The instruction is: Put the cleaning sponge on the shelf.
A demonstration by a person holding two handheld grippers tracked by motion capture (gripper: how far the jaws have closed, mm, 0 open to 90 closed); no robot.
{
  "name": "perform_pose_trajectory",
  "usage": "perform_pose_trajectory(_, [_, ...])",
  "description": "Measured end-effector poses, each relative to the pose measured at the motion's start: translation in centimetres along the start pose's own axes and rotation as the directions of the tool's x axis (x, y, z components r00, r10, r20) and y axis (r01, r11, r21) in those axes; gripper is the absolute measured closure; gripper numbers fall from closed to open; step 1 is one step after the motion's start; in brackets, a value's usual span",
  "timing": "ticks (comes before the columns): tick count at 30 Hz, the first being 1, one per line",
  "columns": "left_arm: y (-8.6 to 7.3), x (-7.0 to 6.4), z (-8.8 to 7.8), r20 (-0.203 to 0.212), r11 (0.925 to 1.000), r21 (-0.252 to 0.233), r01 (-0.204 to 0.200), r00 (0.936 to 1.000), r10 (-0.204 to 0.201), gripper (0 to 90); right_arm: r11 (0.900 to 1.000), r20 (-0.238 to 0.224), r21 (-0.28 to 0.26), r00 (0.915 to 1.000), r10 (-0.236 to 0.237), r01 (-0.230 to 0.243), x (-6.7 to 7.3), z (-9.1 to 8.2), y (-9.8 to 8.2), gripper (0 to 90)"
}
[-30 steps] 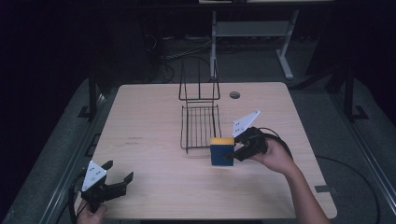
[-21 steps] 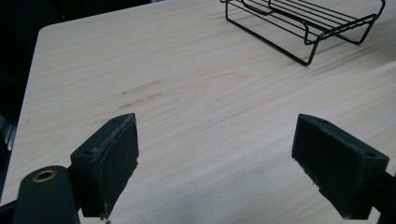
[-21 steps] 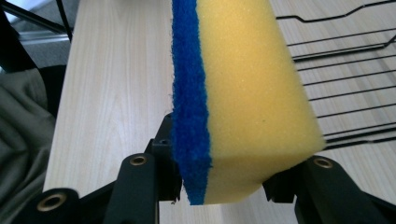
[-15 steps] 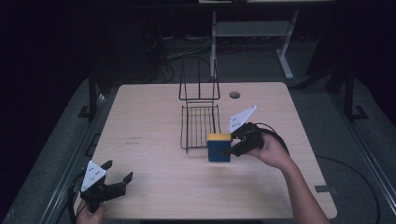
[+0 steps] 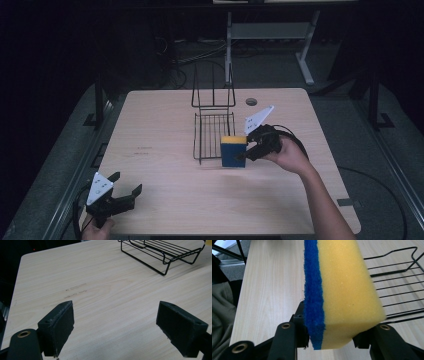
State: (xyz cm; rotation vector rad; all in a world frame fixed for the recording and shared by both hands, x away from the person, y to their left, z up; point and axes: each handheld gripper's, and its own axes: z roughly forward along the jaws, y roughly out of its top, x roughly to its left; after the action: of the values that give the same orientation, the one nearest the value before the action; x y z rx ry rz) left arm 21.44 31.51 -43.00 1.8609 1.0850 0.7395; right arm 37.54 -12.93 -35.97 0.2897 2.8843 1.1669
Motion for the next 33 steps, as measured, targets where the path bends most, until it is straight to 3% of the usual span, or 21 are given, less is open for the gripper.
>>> perform_pose_trajectory(10, [0.0, 0.0, 0.0, 0.000, 1.0000, 0.001, -0.001, 1.0000, 0.001, 14.1, 0.998, 0.008, -0.058, 0.9992, 0.038, -0.038, -2.0, -0.6, 0.7, 55.6])
perform_pose_trajectory(17, [0.1, 0.0, 0.0, 0.003, 1.0000, 0.001, -0.005, 1.0000, 0.005, 14.1, 0.999, 0.021, -0.026, 0.9987, 0.047, -0.046, -3.2, -0.2, 1.3, 55.5])
perform_pose_trajectory(19, [0.1, -0.1, 0.0, 0.003, 1.0000, 0.002, -0.007, 1.0000, 0.007, 14.1, 0.998, 0.015, -0.032, 0.9979, 0.062, -0.062, -4.1, 0.1, 1.3, 55.5])
perform_pose_trajectory(28, [0.1, 0.0, 0.0, 0.005, 1.0000, 0.000, -0.009, 0.9999, 0.009, 14.1, 0.998, 0.016, -0.018, 0.9982, 0.058, -0.058, -5.4, 0.6, 2.1, 55.5])
perform_pose_trajectory(33, [0.1, 0.1, 0.1, 0.001, 1.0000, 0.001, -0.006, 1.0000, 0.006, 14.1, 0.997, 0.011, -0.039, 0.9973, 0.072, -0.072, -5.9, 0.7, 2.3, 55.5])
